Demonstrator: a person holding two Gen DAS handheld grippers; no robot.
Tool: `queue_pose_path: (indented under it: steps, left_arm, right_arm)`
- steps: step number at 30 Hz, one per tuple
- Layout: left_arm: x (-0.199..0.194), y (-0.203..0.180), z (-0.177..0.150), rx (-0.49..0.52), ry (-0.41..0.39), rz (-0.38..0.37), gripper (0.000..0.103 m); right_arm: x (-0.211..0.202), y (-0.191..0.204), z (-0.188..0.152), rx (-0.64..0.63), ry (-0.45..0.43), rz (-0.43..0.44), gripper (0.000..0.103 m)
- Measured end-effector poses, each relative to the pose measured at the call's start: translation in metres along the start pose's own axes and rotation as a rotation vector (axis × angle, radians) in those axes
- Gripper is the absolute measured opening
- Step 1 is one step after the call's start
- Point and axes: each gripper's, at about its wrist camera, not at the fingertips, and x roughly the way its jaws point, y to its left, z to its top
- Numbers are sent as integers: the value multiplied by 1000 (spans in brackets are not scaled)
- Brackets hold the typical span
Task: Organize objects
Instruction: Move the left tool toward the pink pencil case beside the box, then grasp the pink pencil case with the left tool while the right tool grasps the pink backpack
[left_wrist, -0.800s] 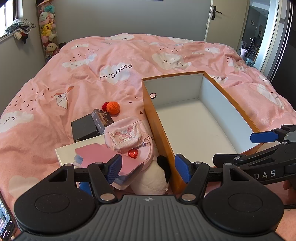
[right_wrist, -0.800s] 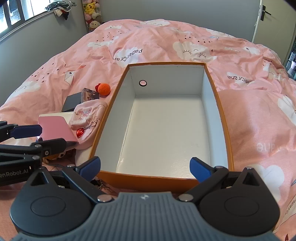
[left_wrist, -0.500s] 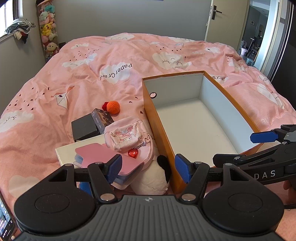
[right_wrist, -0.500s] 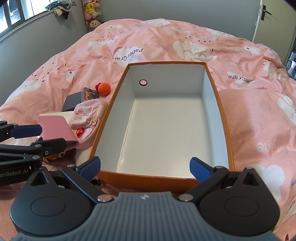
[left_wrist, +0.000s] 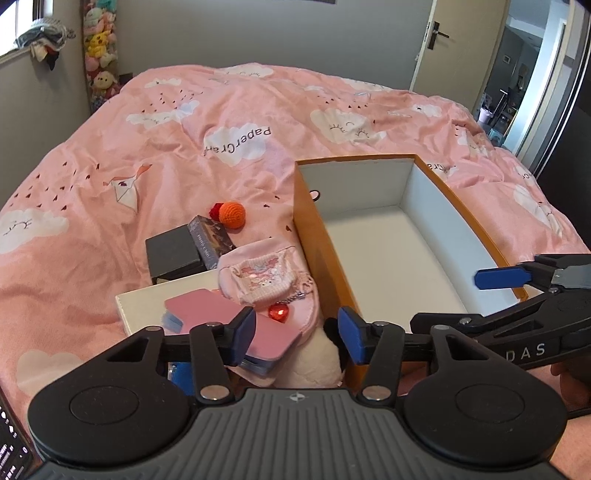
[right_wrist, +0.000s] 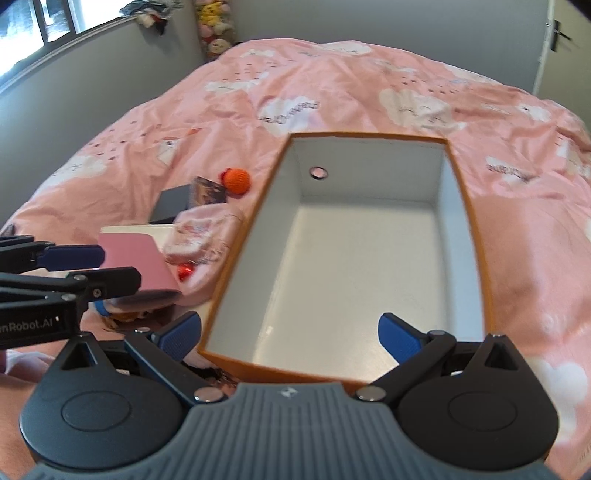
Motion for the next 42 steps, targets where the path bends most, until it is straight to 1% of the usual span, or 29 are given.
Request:
queue_pose_path:
  steps: [1,2,4,5,6,7,8,10,13,14,15,16,17,21,22,24,26,29,31,34,38,39,40,42]
  left_arm:
    - [0,4,2,-7,6,-2,56]
    - [0,6,5,-14,17,-3,54]
    - [2,16,8,-31,50,-1,46]
    - [4,22,8,-45,64,1,45]
    - [5,28,9,-58,75,3,43]
    - [6,35,9,-76,84,11,41]
    - [7,41,10,-95,90,20,41]
    - [8,55,12,-146,104,37,41]
    - [11,73,14,-241,131,36,41]
    - [14,78,14,-273,146,34,41]
    - [16,82,14,-301,160,28,43]
    - [19,83,14,-323,170,21,48]
    - [22,85,14,-345,180,13,50]
    - [33,87,12,-379,227,9,57]
    - [37,87,12,-391,241,-3,59]
    - [43,87,10,-416,260,-24,60]
    - [46,85,11,-417,261,-19,60]
    - [48,83,14,-403,242,-13,50]
    - [47,82,18,-394,212,-5,36]
    - [45,82,25,-370,169,-7,30]
    - [38,78,37,-296,110,42,25]
    - [36,78,40,-288,99,51,24]
    - [36,79,41,-282,96,52,23]
    - [42,81,40,-290,117,38,23]
  right_arm:
    - [2,1,3,-8,5,18,88]
    - [5,3,7,31,17,16,84]
    - [11,7,14,9,34,52,81]
    - [14,9,18,-3,40,68,80]
    - [17,12,22,-19,44,86,74]
    - [19,16,26,-37,45,101,70]
    - [23,19,31,-57,49,115,68]
    - [29,28,40,-99,51,141,66]
    - [43,42,54,-160,70,171,59]
    - [49,46,59,-177,82,175,59]
    - [55,51,63,-196,97,178,59]
    - [62,55,66,-217,112,178,59]
    - [69,59,70,-241,130,173,59]
    - [91,71,80,-362,177,142,59]
    - [95,74,82,-392,188,137,59]
    - [104,78,85,-445,214,138,59]
    - [111,81,87,-492,242,145,59]
    - [123,87,88,-547,287,145,61]
    - [128,90,86,-591,314,140,65]
    - [132,94,82,-656,335,153,66]
    - [136,100,77,-733,343,158,65]
    - [137,100,76,-746,342,155,63]
    - [139,101,76,-754,341,154,63]
    - [142,99,75,-744,333,167,61]
